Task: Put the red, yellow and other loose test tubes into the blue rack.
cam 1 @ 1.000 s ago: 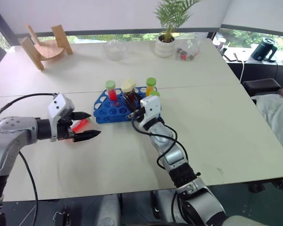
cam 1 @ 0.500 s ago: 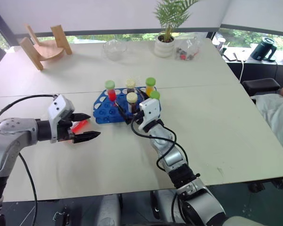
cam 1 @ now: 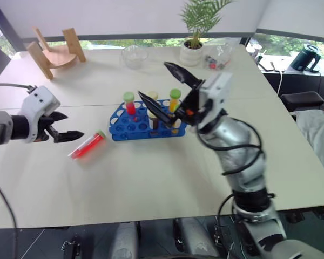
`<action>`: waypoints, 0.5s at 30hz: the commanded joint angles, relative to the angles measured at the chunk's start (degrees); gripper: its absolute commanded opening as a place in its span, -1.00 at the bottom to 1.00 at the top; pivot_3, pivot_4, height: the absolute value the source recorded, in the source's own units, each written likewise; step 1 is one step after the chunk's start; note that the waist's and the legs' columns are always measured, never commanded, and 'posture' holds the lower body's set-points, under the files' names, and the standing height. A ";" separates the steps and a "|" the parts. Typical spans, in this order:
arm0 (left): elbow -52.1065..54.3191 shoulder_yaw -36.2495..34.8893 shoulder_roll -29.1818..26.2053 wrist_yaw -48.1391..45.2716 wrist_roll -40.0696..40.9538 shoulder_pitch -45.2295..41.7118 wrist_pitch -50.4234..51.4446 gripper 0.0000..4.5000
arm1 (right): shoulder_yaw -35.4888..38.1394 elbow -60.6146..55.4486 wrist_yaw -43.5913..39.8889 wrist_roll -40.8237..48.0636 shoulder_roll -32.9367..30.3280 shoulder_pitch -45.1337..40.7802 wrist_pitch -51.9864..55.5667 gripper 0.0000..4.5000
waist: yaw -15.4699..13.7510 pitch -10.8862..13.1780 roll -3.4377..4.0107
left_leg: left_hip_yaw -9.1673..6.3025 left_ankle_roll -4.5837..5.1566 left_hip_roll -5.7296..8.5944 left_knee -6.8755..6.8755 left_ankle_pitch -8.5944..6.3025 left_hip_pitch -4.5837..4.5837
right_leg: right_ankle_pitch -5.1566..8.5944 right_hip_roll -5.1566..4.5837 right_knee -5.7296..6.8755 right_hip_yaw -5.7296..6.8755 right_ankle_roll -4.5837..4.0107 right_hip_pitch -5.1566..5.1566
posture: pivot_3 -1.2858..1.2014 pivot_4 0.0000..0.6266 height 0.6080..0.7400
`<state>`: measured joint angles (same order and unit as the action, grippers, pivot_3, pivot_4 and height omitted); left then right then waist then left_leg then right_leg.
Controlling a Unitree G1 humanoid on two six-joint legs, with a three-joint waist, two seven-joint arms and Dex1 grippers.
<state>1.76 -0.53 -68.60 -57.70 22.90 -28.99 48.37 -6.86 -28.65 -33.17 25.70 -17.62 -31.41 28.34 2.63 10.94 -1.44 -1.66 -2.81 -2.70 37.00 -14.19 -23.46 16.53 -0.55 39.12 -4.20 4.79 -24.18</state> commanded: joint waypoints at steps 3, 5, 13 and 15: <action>-4.98 15.87 0.78 -7.10 -10.53 -10.47 0.17 1.00 | 1.62 -8.64 -14.04 22.93 -16.71 2.94 22.05 0.99 | -0.58 0.03 0.03 | 0.02 0.02 0.02 0.01 -0.01 -0.01 | 0.02 -0.02 -0.05 -0.01 -0.01 0.02 | 0.03 -0.52 1.00; -10.11 20.81 2.34 -9.85 -14.76 -14.93 -1.87 1.00 | 0.08 -9.55 -16.66 24.37 -19.86 3.59 23.45 0.99 | -0.48 0.04 0.01 | 0.00 0.03 0.03 0.03 -0.01 -0.01 | 0.03 0.04 -0.05 -0.01 -0.02 0.02 | 0.03 -0.52 1.00; -29.43 30.69 10.82 -25.48 -21.84 -28.36 -5.05 1.00 | -4.63 -11.15 -14.91 19.11 -17.97 5.95 19.01 0.99 | -0.05 0.04 -0.01 | -0.01 0.07 -0.01 0.07 -0.03 -0.08 | 0.03 0.12 -0.01 -0.05 0.00 -0.10 | 0.03 -0.52 1.00; -33.17 32.26 12.70 -26.73 -24.45 -29.95 -7.34 1.00 | -5.32 -11.52 -13.29 17.89 -17.06 6.66 18.28 0.99 | -0.13 0.04 -0.01 | -0.03 0.09 -0.01 0.08 -0.04 -0.13 | 0.04 0.12 -0.01 -0.04 0.02 -0.12 | 0.03 -0.52 1.00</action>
<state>-29.49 31.05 -55.91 -82.95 0.80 -57.12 42.82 -12.15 -37.59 -47.58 44.07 -35.31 -25.01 47.95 2.51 10.98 -1.45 -1.70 -2.71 -2.71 37.08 -14.23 -23.59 16.58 -0.44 39.11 -4.24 4.81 -24.30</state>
